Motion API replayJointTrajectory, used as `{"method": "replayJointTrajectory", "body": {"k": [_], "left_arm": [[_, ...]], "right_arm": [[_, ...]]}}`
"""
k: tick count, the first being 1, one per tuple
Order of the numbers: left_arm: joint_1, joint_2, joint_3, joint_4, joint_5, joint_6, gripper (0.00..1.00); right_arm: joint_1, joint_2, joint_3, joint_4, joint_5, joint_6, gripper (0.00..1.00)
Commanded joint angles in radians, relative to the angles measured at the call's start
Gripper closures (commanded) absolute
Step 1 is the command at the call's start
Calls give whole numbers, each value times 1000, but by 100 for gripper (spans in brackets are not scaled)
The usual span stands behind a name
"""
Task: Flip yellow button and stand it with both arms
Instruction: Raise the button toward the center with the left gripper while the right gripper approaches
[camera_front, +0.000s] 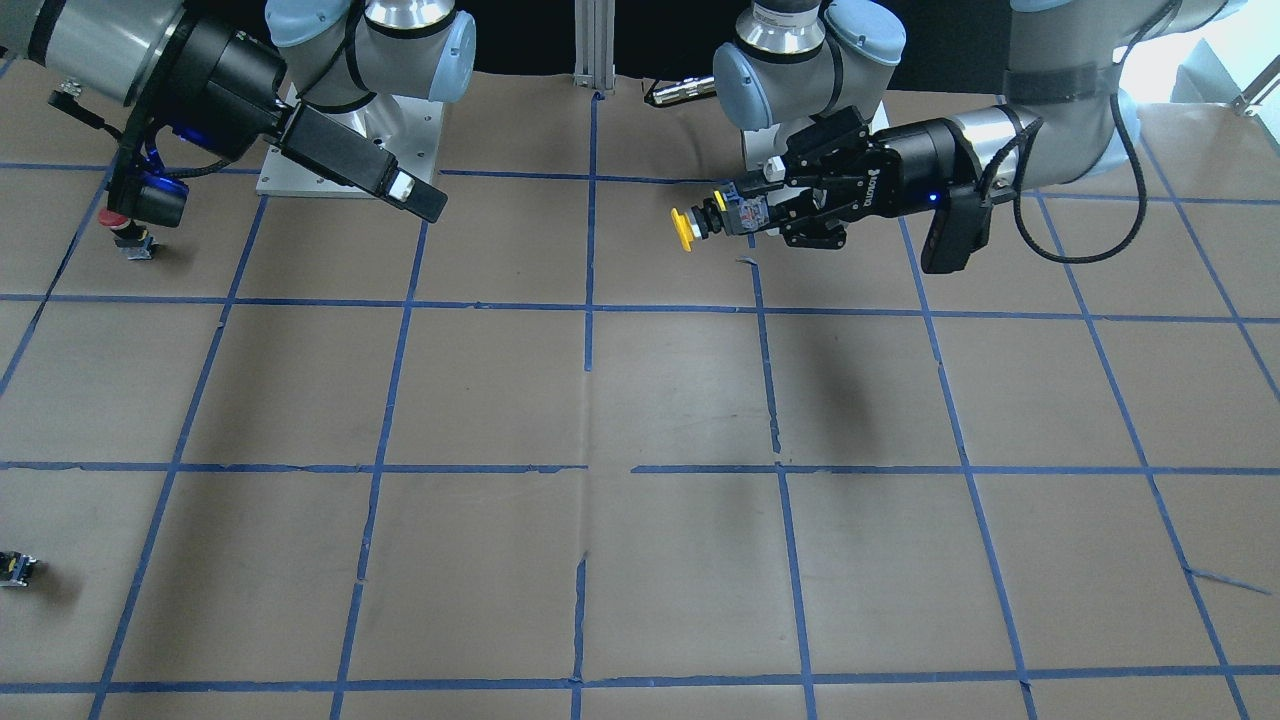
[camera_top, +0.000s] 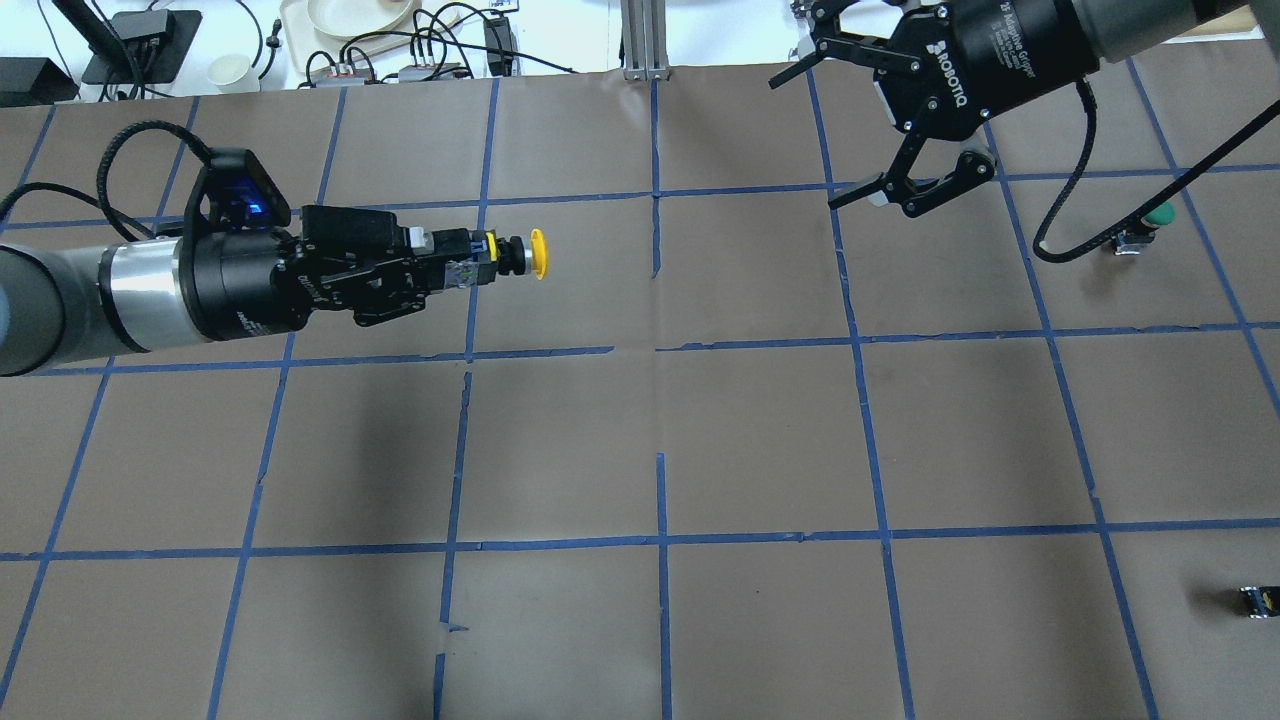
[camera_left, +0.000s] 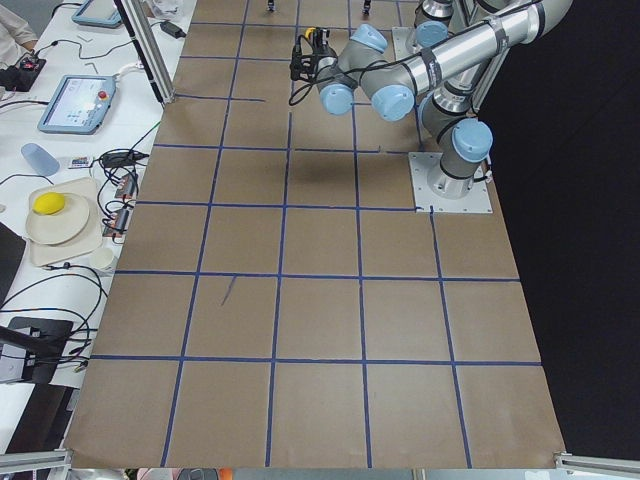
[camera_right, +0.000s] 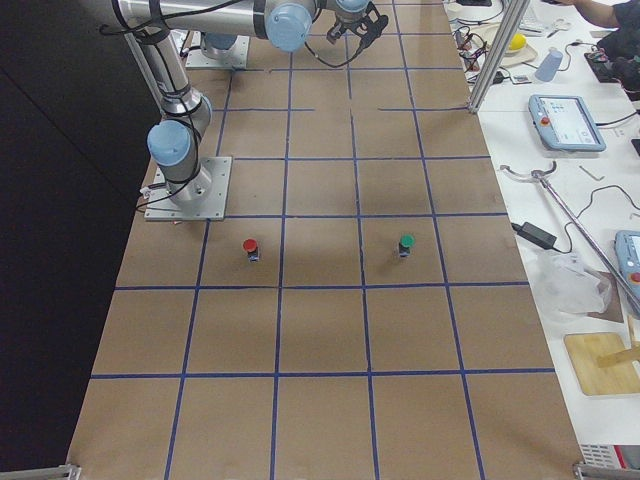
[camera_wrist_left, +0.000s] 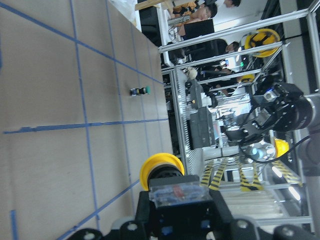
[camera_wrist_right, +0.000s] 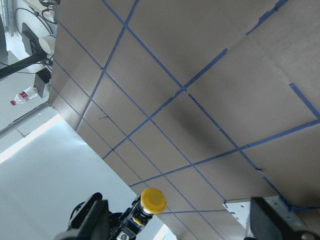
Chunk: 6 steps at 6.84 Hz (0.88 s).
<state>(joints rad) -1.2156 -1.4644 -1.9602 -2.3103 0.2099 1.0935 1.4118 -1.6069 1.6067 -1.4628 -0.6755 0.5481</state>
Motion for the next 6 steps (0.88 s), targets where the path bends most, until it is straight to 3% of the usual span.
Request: {"method": "replayJointTrajectory", "body": {"k": [1,2,4,6], "left_arm": [[-112,9,1,-104,-154,-3,98],[-148,1,3,-101,-220,-4,98],[-154,10,9,-101,-230,-7,98],[-157,9,3,-103,-262,-4,98]], "right_arm": [[16,1,28,-5,107,16,0],[28,2,53,-5,125,15,0],[44,5,99,-7,137,27,0],[70,7,101,-17,214,130,0]]}}
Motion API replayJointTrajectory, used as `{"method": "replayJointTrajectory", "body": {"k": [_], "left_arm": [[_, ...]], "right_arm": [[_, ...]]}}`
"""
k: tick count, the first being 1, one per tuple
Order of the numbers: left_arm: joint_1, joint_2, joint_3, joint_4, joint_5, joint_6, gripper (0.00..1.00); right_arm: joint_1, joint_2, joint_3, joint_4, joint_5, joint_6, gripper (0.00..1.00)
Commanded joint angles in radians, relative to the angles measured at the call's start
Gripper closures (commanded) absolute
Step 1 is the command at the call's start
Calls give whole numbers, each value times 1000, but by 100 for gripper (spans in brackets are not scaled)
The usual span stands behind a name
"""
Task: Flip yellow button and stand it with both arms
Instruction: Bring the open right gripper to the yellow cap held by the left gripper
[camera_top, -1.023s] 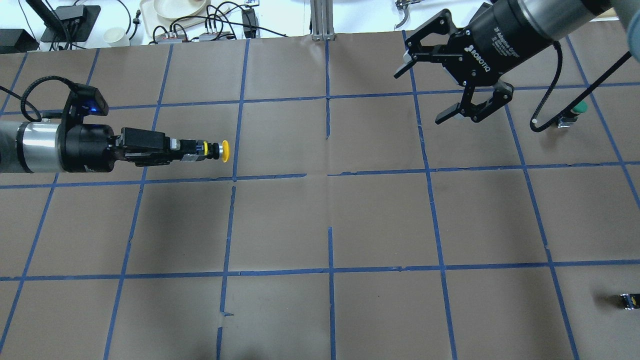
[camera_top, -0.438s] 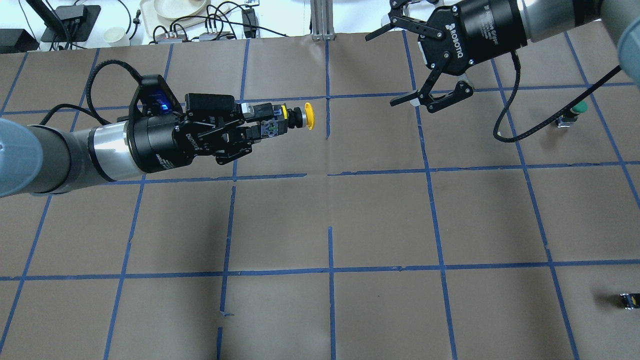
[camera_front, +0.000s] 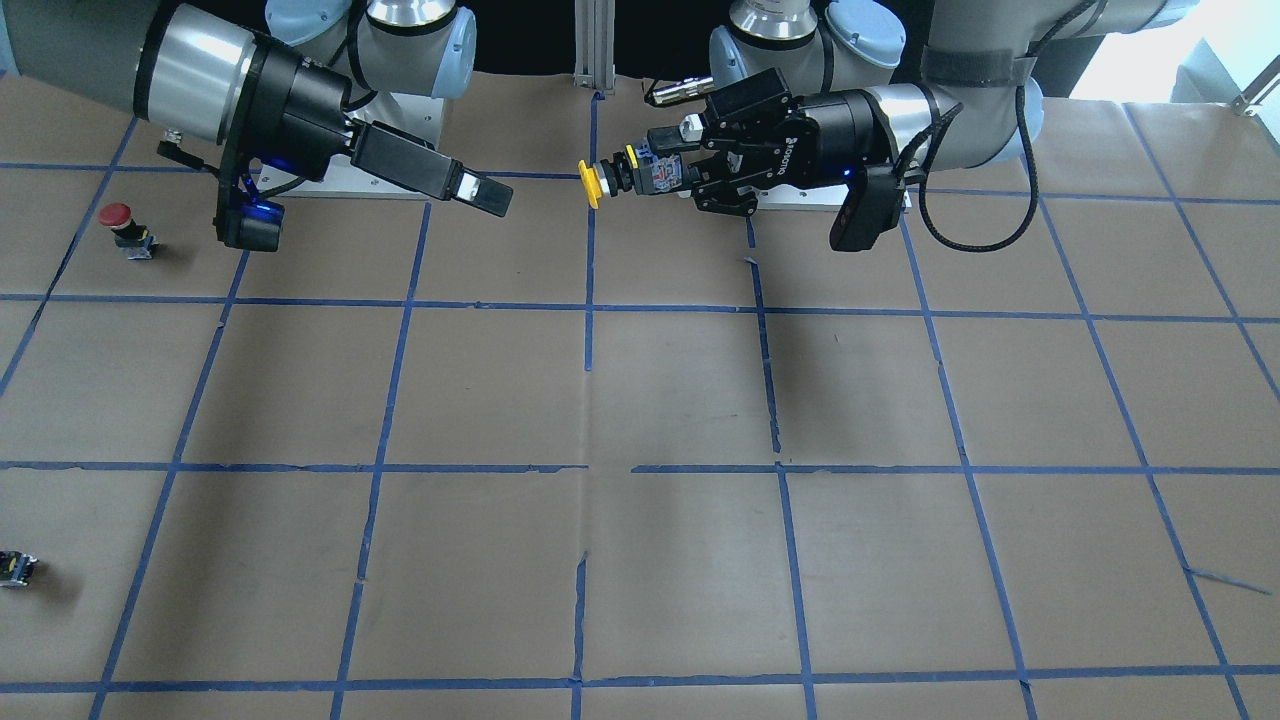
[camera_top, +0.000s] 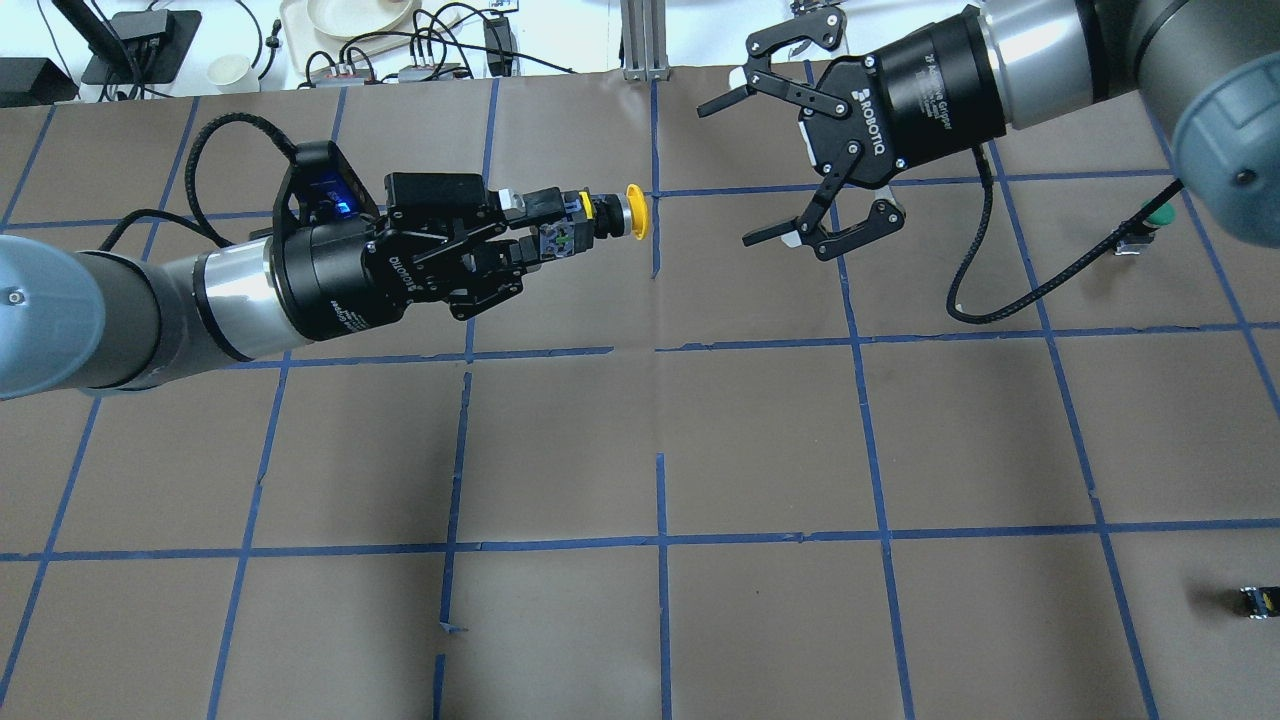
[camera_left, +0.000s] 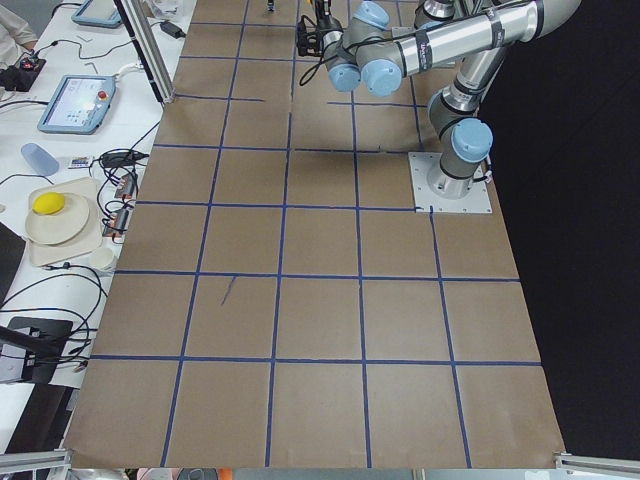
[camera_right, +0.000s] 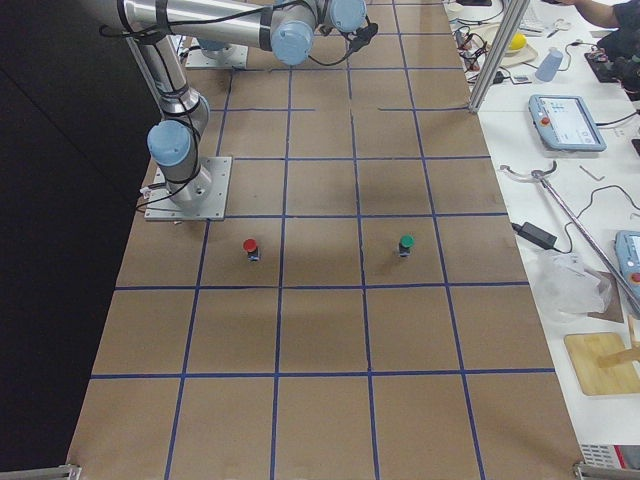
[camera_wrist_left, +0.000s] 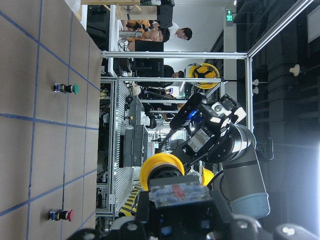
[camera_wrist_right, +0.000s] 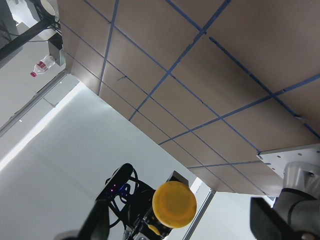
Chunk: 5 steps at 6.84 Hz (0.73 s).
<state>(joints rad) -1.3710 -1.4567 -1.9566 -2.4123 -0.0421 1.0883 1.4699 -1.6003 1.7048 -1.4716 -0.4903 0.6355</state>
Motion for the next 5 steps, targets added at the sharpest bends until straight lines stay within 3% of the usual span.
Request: {"method": "replayJointTrajectory", "body": {"k": [1,3,5], "left_arm": [[-2,-1,2,-1,-12,-1,98],[-3,1,4,-4,-10,-1,98],[-3,1,2,-4,-10,-1,98]], "right_arm": [[20,2,6,-24,29,42,0],[91,63,3,-103,32,62,0],[93,82,-8,-258,26,266,0]]}}
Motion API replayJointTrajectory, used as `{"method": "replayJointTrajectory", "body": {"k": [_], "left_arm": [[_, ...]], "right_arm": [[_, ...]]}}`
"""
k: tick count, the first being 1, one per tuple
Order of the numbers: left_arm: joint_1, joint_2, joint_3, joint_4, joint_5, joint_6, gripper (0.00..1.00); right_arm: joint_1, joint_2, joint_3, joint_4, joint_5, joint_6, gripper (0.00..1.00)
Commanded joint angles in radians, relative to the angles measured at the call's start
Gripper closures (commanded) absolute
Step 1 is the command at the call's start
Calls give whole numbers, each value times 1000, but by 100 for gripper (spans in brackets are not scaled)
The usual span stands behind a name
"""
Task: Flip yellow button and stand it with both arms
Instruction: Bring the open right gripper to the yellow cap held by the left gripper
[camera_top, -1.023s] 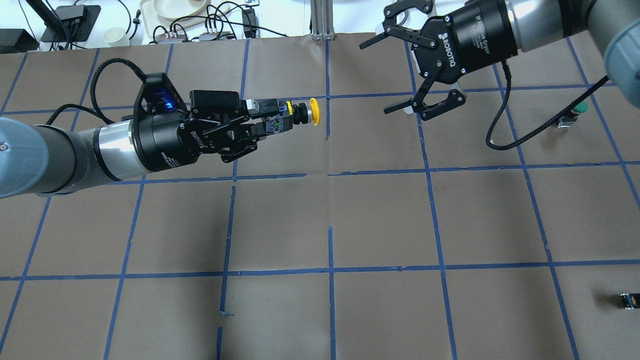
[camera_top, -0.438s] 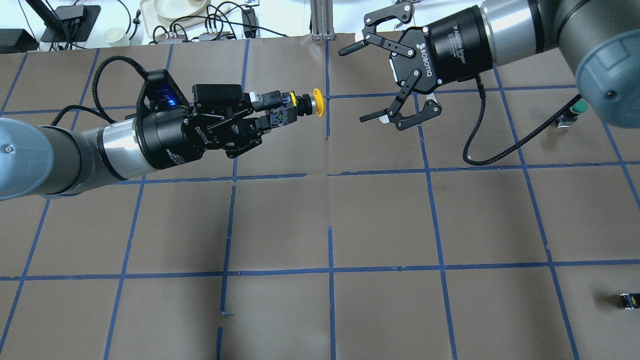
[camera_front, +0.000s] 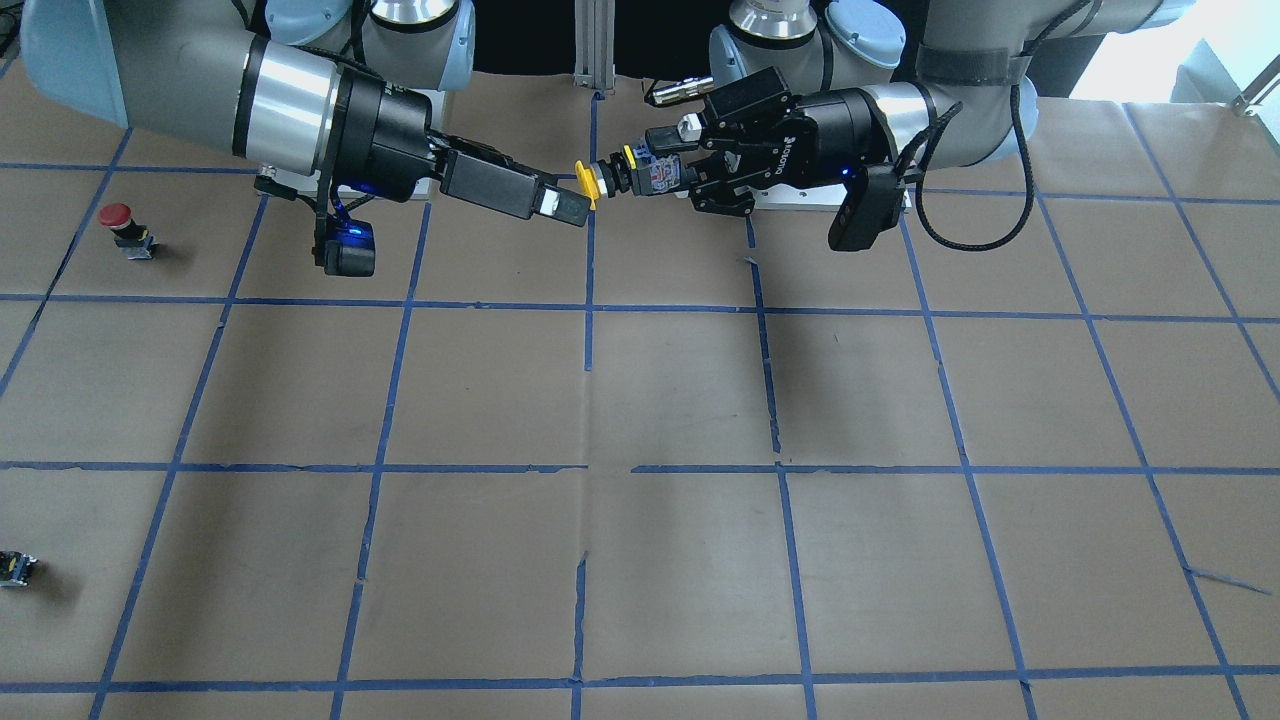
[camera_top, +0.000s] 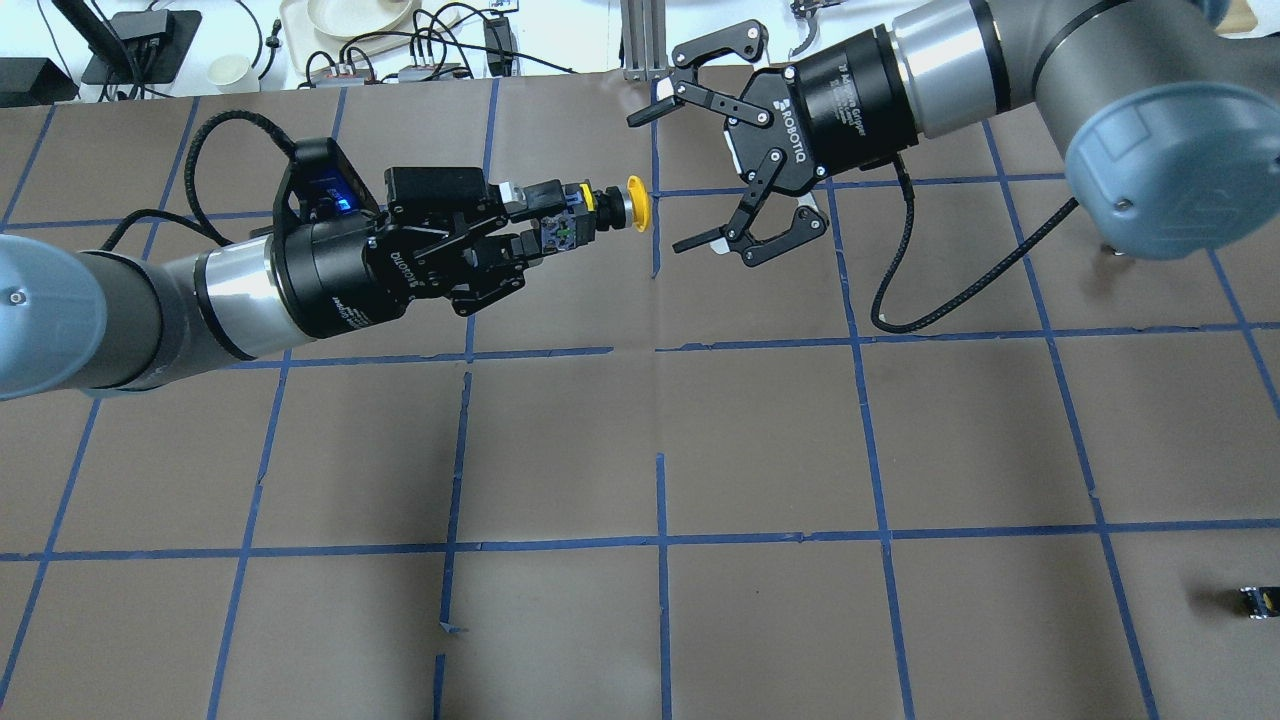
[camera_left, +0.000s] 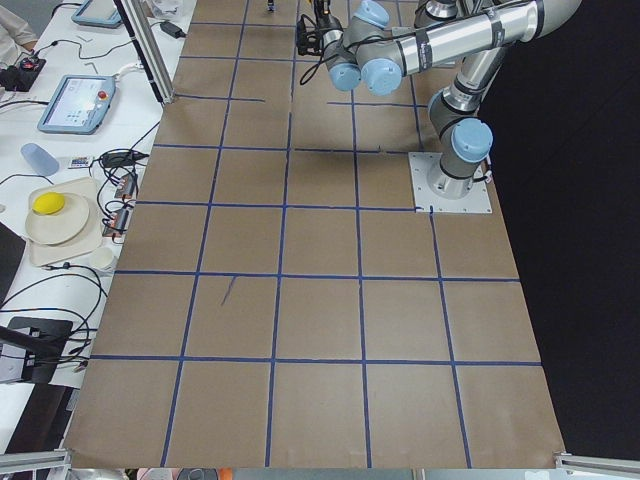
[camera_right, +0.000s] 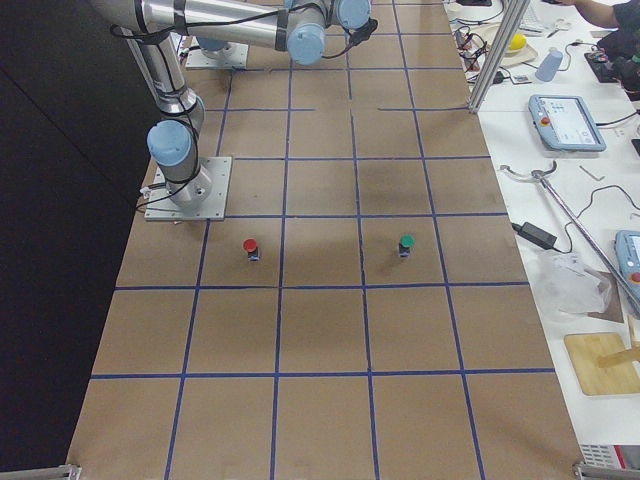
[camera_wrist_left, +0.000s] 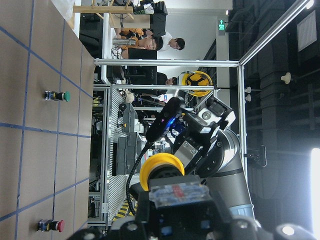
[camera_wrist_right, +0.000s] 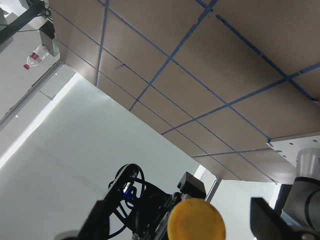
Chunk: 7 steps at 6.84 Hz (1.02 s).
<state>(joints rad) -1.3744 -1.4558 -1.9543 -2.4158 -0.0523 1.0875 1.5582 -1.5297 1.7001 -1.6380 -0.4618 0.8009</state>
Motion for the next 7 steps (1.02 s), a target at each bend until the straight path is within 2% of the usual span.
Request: {"method": "replayJointTrajectory", "body": {"k": [1,3,7], "left_arm": [[0,0,-2,0,0,0,98],[0,2,5,0,0,-1,98],[0,5,5,-2,3,0,98]], "right_arm": [[5,11,4,-91,-3,106,0],[11,8,15,-86,-5,110,5],[11,-12,27,-83,-3,207,9]]}}
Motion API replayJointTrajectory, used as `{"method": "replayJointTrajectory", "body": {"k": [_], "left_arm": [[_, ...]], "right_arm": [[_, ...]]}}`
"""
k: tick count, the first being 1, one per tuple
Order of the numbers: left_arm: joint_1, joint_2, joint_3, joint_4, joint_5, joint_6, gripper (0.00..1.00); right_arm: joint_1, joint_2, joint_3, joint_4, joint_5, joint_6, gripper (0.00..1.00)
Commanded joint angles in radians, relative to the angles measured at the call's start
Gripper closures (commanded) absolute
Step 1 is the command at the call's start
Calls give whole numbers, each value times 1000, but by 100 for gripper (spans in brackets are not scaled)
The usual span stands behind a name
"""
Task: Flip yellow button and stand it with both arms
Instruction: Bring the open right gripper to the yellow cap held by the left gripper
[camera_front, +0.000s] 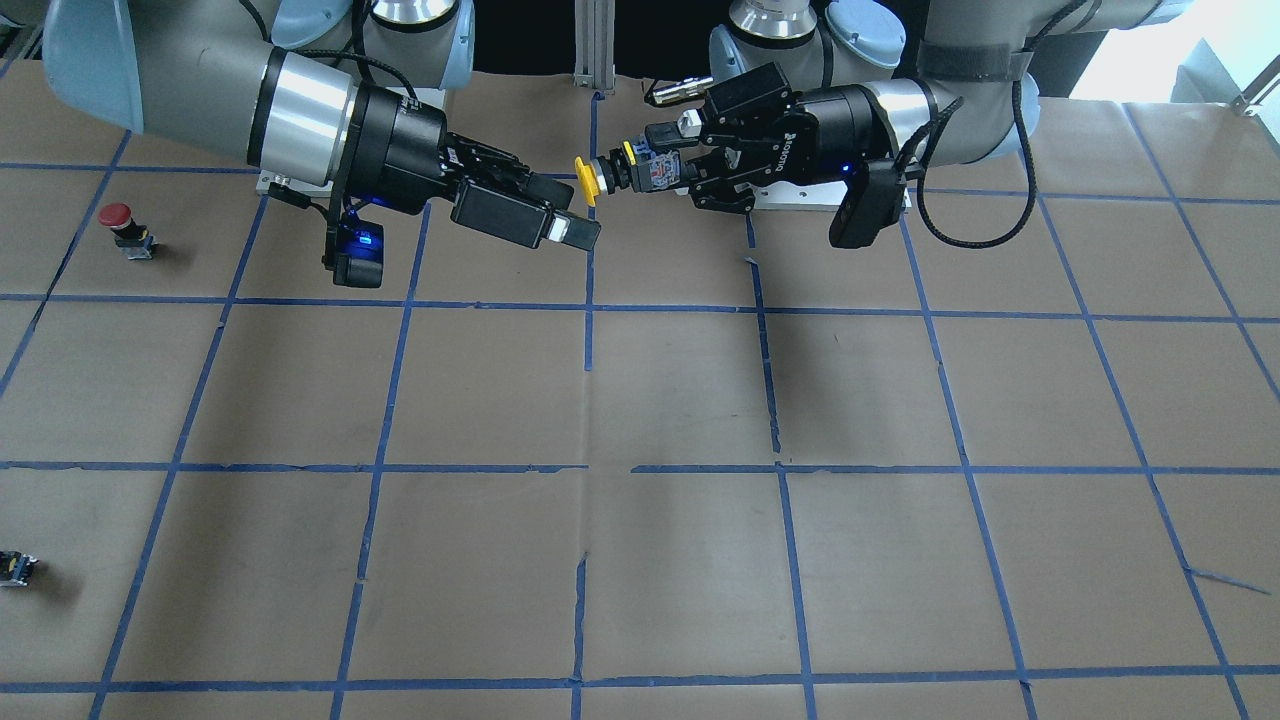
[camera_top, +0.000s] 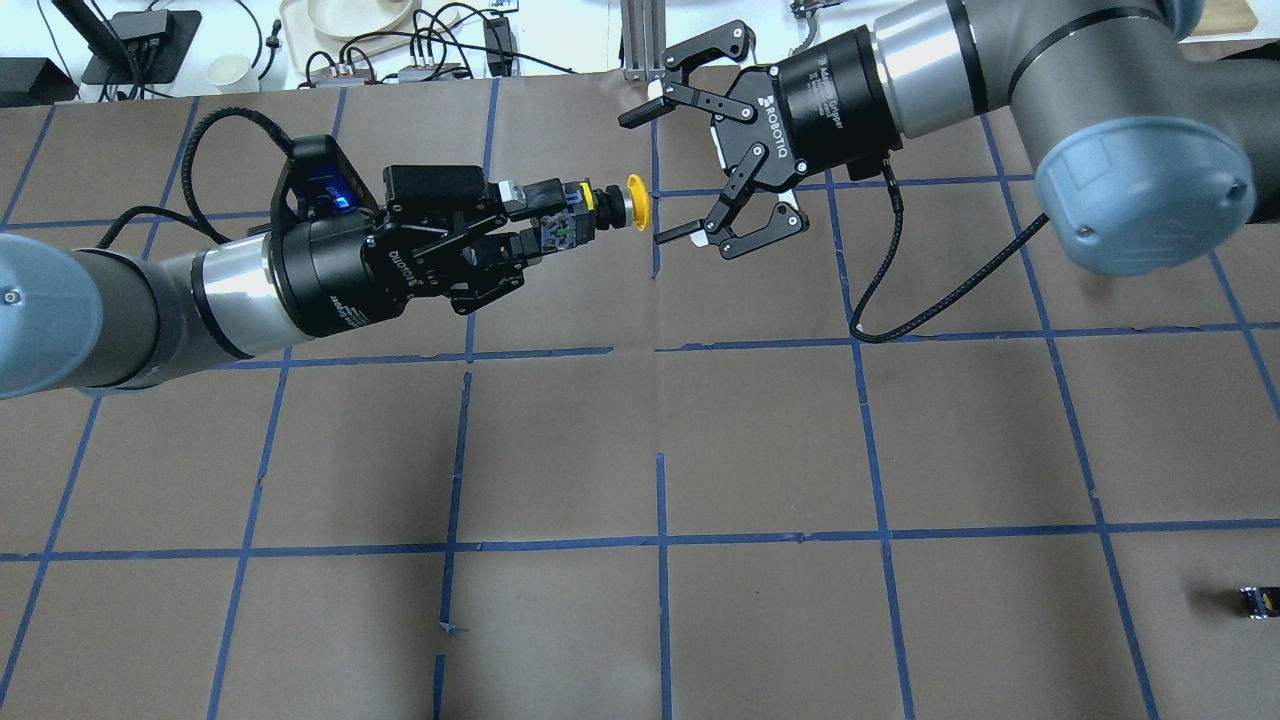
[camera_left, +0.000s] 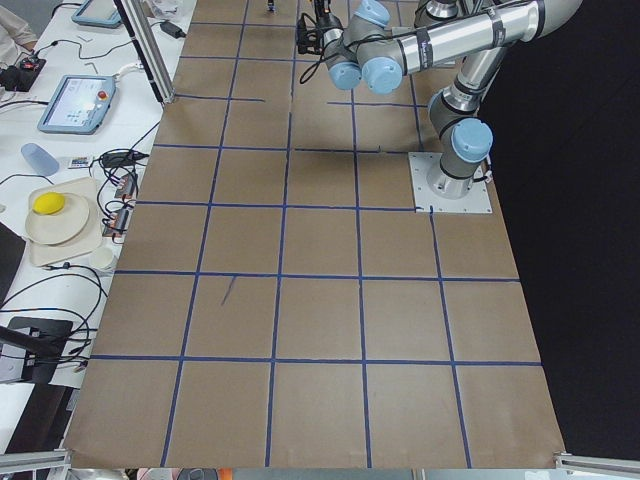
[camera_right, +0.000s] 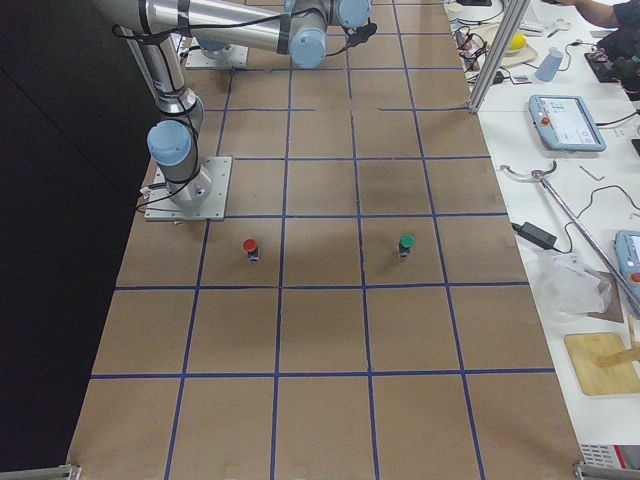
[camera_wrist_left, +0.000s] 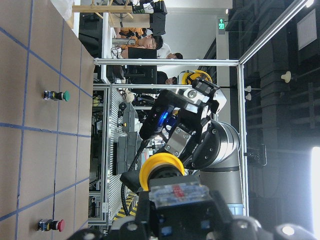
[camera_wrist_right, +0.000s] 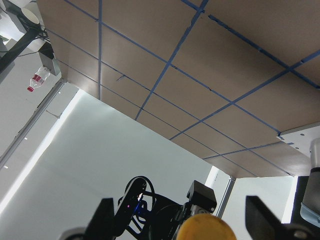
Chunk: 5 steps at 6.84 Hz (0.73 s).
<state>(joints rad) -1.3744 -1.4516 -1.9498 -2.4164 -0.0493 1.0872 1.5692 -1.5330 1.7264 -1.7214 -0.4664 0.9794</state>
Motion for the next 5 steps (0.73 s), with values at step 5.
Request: {"method": "replayJointTrajectory", "body": {"k": [5], "left_arm": [[0,1,-5,-1,0,0,98]], "right_arm": [[37,-32,18,45,0,36,13]]}}
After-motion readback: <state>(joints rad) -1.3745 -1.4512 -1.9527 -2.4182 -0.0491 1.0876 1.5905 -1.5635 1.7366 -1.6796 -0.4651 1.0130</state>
